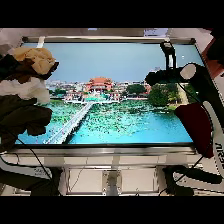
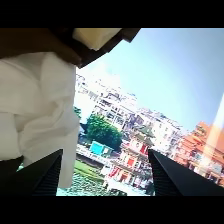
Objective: Fold the shirts.
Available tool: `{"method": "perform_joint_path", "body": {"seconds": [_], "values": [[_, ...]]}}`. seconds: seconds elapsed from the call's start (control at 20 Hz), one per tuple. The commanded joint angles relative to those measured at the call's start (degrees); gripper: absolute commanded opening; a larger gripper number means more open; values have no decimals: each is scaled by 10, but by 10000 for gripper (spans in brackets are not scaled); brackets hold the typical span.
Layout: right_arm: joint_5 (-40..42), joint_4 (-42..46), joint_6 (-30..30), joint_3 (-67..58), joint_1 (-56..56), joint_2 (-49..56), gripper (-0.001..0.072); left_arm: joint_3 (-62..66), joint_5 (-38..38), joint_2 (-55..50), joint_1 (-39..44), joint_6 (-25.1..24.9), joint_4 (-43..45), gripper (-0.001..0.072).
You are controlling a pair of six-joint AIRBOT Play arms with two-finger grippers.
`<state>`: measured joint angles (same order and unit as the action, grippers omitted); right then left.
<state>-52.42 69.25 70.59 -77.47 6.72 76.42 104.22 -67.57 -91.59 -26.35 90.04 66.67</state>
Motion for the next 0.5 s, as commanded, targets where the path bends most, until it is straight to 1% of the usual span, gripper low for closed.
{"method": "perform_joint_path", "body": {"seconds": [0.0,0.1,0.15,0.25,0.3,0.4,0.45], "values": [[2,0,0,0,0,0,305,0,8,-1,0,0,-58,577],[2,0,0,0,0,0,305,0,16,-1,0,-1,-57,577],[2,0,0,0,0,0,305,0,25,-1,0,-11,-53,578],[2,0,0,0,0,0,305,0,44,-1,0,-71,-22,578],[2,0,0,0,0,0,305,0,52,-3,0,-87,11,578],[2,0,0,0,0,0,305,0,46,-17,0,-78,102,578],[2,0,0,0,0,0,305,0,34,-30,0,-72,133,578]]}}
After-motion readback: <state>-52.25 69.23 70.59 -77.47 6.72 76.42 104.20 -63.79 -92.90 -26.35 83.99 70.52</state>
